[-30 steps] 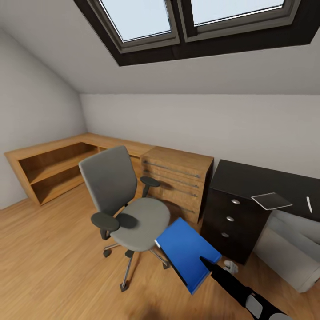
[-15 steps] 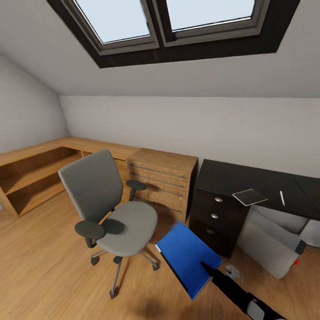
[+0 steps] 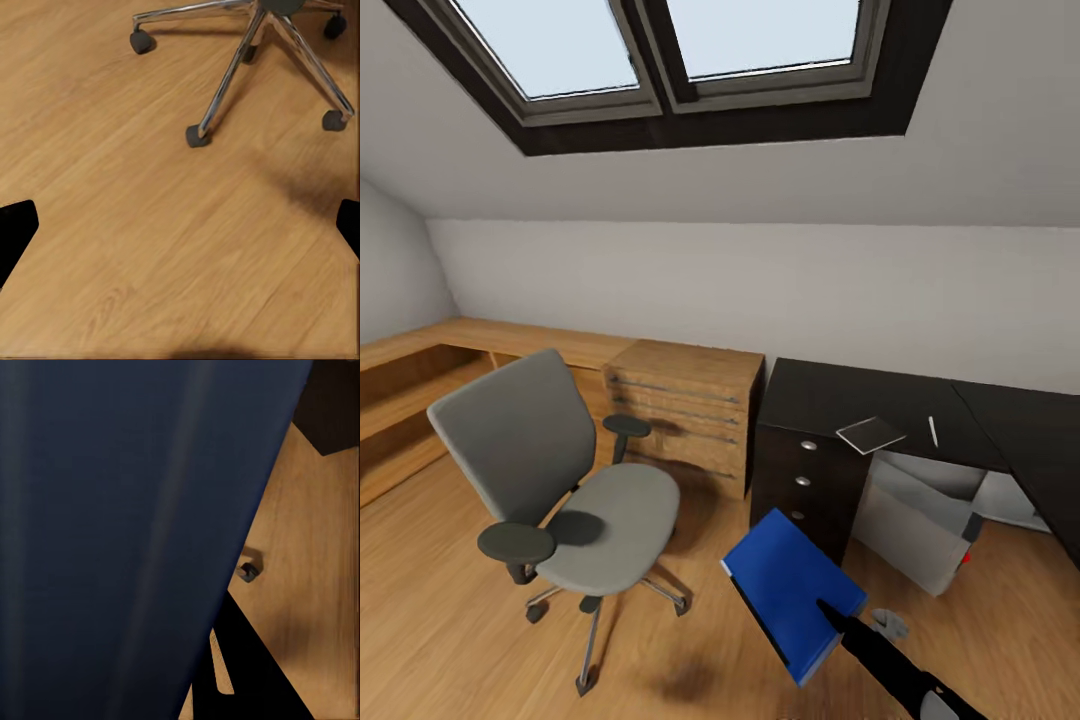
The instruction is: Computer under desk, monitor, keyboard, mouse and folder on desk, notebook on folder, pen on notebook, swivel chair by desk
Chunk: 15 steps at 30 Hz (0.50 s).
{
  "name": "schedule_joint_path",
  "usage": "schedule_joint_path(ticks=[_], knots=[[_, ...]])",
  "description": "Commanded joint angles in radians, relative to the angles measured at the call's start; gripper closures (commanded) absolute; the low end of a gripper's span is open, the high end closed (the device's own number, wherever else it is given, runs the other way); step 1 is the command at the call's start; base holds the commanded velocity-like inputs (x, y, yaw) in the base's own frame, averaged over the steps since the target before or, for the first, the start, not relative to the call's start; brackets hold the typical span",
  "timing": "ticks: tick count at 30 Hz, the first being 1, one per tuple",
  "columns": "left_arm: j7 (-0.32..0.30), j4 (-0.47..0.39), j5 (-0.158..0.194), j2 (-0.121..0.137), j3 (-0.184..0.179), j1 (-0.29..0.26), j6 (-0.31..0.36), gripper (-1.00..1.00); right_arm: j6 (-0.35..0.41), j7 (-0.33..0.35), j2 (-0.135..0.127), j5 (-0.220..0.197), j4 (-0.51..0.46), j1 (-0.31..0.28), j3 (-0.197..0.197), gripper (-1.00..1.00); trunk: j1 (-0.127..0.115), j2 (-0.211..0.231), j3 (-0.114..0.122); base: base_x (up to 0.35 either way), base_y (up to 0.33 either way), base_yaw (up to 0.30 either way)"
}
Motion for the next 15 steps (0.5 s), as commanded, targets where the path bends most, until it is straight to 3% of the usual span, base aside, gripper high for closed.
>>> schedule_joint_path(ticks=[1,15], knots=[[-0.004,0.002,0.008,0.0,0.0,0.0,-0.001,-1.0,-0.009,0.002,-0.001,0.009,0.001,-0.001,-0.005,1.0,-0.004,0.007,0.002,0.0,0.0,-0.267],[-0.006,0.005,0.006,-0.001,-0.001,0.0,-0.006,-1.0,-0.01,-0.005,0.0,0.008,0.001,-0.001,-0.005,1.0,-0.058,0.105,0.046,0.0,0.0,-0.268]])
